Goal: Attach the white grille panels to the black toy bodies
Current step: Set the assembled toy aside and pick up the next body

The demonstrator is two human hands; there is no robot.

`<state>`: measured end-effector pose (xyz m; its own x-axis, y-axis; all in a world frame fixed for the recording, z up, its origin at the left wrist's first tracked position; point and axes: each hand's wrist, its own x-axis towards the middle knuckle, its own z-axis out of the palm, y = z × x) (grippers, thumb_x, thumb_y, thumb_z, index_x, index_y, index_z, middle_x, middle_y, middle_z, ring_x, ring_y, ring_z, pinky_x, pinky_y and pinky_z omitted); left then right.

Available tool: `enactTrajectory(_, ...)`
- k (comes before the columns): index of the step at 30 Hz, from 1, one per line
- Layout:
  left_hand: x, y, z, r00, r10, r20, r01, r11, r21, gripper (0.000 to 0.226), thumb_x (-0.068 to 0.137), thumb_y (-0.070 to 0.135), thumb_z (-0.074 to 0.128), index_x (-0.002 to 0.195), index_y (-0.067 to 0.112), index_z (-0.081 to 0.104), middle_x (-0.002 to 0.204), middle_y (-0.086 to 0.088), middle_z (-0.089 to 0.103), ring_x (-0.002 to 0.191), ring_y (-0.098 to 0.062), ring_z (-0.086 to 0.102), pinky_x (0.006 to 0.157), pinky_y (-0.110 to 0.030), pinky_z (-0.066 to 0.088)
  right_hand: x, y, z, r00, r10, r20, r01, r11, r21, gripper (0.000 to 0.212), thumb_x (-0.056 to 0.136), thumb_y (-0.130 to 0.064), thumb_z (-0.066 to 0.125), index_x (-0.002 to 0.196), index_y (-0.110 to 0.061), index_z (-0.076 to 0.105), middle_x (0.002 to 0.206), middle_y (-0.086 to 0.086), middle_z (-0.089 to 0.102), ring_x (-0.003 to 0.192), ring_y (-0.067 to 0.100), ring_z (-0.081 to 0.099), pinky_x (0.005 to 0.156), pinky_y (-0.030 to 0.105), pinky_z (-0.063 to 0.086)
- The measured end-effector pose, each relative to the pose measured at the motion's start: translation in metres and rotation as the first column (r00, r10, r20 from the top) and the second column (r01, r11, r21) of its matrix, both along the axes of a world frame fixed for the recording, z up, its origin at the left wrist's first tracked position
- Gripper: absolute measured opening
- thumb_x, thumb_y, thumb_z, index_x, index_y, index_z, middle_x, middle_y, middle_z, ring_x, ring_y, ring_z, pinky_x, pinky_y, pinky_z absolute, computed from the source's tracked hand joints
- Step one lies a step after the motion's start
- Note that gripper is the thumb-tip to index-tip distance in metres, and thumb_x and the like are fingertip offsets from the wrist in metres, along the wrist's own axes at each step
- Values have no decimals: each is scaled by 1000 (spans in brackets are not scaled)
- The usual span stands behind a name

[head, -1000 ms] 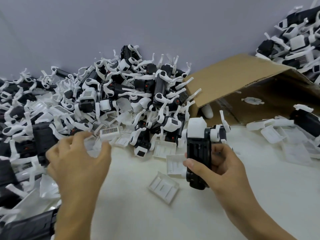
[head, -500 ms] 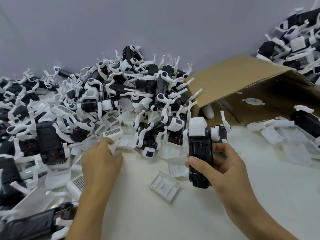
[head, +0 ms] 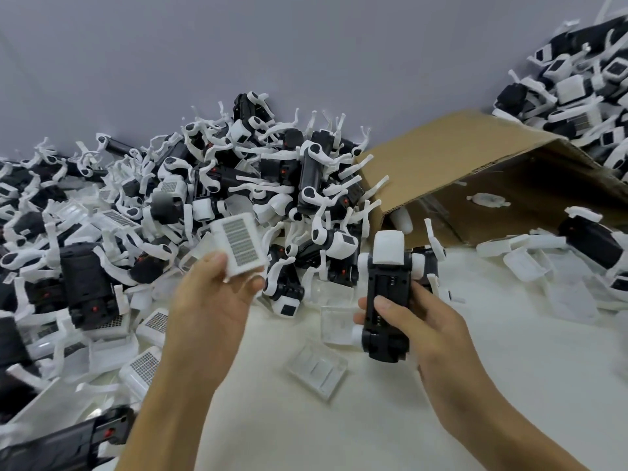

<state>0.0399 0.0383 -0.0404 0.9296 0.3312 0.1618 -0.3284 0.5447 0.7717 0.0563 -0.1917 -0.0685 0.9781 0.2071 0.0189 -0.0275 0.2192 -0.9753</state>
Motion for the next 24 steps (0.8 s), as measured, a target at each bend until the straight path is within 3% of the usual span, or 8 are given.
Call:
enactTrajectory(3,1,-15,-5,984,-146,-98,142,989,-47,47,85,-3,60,130,6,53,101,-14,75,82,-20,72,63,-23,58,3,1,3,986,146,-84,-128,975,182,35,84,-24,66,118,-25,74,116,9,75,111,26,71,91,39,59)
enactTrajectory(5,0,-23,-9,965,-243,-98,241,970,-33,58,81,-12,57,134,12,59,108,-17,73,86,-22,71,65,-26,59,3,1,4,979,191,-79,-169,960,221,38,87,-25,58,123,-26,73,124,6,72,118,24,67,101,41,54)
enactTrajectory(8,-2,-37,-13,949,-299,-99,305,951,51,52,74,-3,59,121,14,72,109,-14,70,95,-24,66,80,-34,54,0,3,4,986,164,-4,-162,978,131,34,87,-29,59,117,-36,74,123,0,73,116,17,68,96,35,58)
enactTrajectory(11,-4,-50,-14,950,-274,-147,298,936,187,48,65,12,81,111,22,74,108,-13,71,93,-25,70,80,-32,57,-4,5,2,991,101,84,-107,992,71,32,86,-26,64,116,-26,74,117,4,75,111,23,71,95,40,58)
enactTrajectory(14,-3,-52,-16,968,-147,-204,201,939,280,46,61,7,86,103,24,76,104,-12,70,89,-23,70,77,-30,59,-5,5,2,989,52,137,-60,996,61,30,82,-25,69,111,-18,75,113,7,76,110,26,71,97,40,56)
enactTrajectory(16,-1,-49,-15,972,-151,-178,175,975,133,38,62,1,80,95,22,79,96,-11,70,85,-21,70,74,-31,61,-5,3,3,992,36,121,-44,997,64,33,78,-30,72,109,-21,76,113,5,76,110,24,71,100,36,54)
enactTrajectory(19,-2,-43,-14,959,-284,-22,274,941,-199,46,52,0,93,89,23,79,102,-10,73,94,-20,73,83,-33,61,-4,2,4,995,36,90,-43,996,73,36,75,-32,73,110,-23,77,114,3,76,112,21,70,101,34,54)
enactTrajectory(24,-5,-45,-14,902,-412,131,432,876,-213,42,60,3,91,92,24,74,109,-8,73,110,-25,68,97,-41,55,-5,5,2,993,56,102,-64,995,81,37,76,-28,73,111,-15,76,113,6,76,111,23,71,98,35,56)
